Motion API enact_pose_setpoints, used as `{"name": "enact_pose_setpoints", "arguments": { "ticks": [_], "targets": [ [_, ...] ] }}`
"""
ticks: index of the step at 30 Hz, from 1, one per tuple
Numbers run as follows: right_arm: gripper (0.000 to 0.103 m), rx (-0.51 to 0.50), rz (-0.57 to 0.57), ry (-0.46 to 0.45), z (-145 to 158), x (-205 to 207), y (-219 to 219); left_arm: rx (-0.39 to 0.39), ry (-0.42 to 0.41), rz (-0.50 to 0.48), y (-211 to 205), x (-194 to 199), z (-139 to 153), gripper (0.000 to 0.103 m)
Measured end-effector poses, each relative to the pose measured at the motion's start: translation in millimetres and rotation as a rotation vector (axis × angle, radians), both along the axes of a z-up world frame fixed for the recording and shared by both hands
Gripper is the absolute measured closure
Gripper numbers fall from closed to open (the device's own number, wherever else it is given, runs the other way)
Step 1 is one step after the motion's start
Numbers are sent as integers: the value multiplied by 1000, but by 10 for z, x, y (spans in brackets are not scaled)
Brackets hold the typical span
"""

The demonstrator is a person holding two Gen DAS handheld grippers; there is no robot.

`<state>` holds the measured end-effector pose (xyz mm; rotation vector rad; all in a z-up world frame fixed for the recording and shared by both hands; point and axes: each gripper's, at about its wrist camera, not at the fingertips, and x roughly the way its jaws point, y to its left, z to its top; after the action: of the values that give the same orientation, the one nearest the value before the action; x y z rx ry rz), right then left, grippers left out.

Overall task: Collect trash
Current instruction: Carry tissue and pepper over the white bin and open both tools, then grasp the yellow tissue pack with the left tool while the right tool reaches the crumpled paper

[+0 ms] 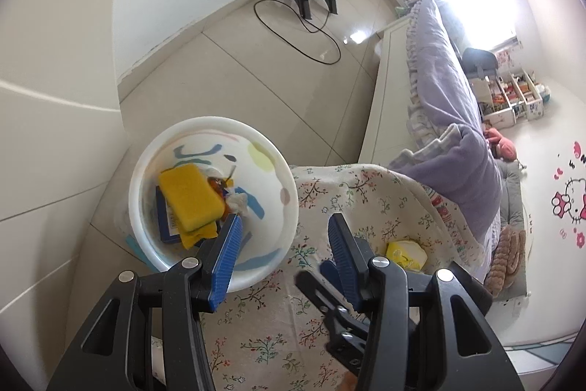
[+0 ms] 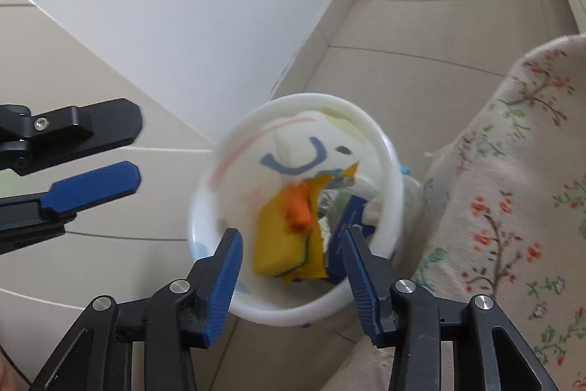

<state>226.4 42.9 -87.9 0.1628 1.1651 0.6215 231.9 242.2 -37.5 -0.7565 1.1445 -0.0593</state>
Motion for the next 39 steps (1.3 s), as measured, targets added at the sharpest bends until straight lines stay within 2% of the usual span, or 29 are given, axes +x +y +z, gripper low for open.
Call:
{"name": "enact_pose_setpoints", "arguments": {
  "ticks": [5,12,14,16,18,21,25,27,31,36,39],
  "targets": [
    [52,-17,-48,-10,115,-154,-450,36,0,-83,-299,48,23,51],
    [45,-52,-114,-60,548,-371,-1401,102,-7,-213,-883,68,47,51],
    [44,-96,-142,-91,700,-429,-1760,119,-5,-267,-1127,57,36,51],
    [39,-135,-184,-131,857,-504,-2212,130,-3,-317,-1363,38,22,51],
    [32,-182,-236,-164,946,-541,-2629,142,-10,-367,-1582,18,16,51],
    [31,-306,-348,-217,949,-592,-3309,192,-33,-454,-1978,6,6,51],
    [31,-379,-471,-152,782,-613,-3969,272,-57,-541,-2455,66,-40,48],
    [31,-396,-489,-139,746,-611,-4106,309,-73,-569,-2673,118,-67,43],
    [31,-472,-453,-127,667,-610,-4256,390,-116,-620,-3012,192,-128,41],
    [31,-553,-366,-118,473,-640,-4166,609,-184,-713,-3425,260,-209,40],
    [32,-571,-295,-131,415,-642,-4041,691,-207,-762,-3588,289,-295,40]
  ]
}}
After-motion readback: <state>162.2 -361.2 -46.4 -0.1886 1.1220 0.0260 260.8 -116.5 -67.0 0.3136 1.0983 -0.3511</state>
